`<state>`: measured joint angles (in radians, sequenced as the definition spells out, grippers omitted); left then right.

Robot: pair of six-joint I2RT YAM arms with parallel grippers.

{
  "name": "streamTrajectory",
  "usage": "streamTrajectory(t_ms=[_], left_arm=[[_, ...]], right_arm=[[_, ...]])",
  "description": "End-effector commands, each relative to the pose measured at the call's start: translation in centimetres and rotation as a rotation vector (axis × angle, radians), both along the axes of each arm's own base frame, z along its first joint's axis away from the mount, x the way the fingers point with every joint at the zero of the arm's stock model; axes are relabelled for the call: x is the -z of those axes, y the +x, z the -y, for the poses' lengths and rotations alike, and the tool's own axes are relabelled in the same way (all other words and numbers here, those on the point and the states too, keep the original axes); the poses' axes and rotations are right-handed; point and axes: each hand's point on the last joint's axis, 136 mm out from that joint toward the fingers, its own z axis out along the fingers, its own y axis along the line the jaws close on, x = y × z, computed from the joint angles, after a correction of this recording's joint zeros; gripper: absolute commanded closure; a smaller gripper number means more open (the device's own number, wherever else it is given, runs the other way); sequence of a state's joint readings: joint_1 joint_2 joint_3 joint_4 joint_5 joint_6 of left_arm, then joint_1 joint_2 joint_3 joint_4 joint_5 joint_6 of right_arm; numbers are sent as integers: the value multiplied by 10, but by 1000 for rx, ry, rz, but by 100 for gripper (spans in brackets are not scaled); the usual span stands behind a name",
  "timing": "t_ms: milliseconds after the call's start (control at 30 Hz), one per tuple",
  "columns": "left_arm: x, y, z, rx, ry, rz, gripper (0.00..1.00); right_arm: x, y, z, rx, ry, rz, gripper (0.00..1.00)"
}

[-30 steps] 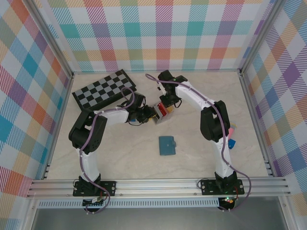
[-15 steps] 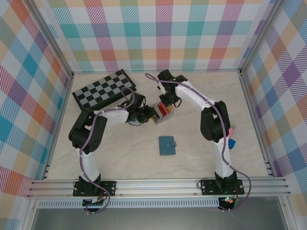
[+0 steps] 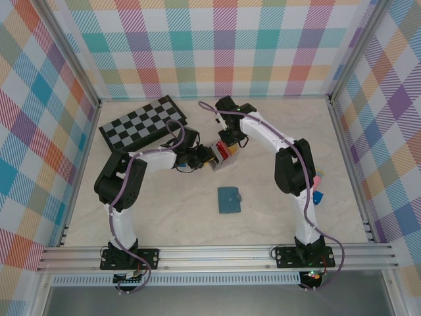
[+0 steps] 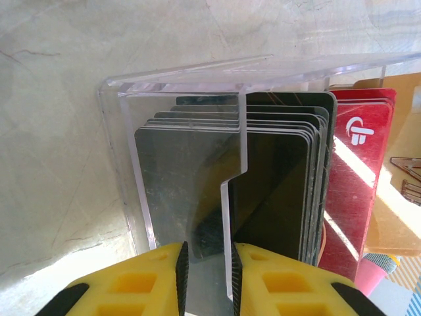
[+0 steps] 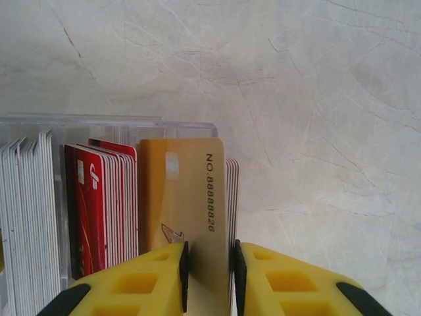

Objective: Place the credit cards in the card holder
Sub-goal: Pick up the credit card from the storage box.

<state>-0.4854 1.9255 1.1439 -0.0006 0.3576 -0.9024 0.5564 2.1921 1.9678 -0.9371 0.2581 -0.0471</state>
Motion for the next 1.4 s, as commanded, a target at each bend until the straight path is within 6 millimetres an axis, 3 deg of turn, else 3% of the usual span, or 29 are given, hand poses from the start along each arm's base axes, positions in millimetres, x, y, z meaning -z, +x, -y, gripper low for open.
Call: streamTrajectory(t_ms=[0,867,1200,1367], left_arm=[[30,-14,-17,-13,84,-104,75],[31,-16,-19,-14,93,-111,75],[21,-14,-19,-7,93,-86,75],[5,-11,-16,4,77,-43,71]], right_arm=[[-10,5,16,14,-65,27,73],[-35,2,13,9,-17,62,81],[-67,-24,-20,-24,245,-29,92],[-86,-32,-24,5,351,-40,96]])
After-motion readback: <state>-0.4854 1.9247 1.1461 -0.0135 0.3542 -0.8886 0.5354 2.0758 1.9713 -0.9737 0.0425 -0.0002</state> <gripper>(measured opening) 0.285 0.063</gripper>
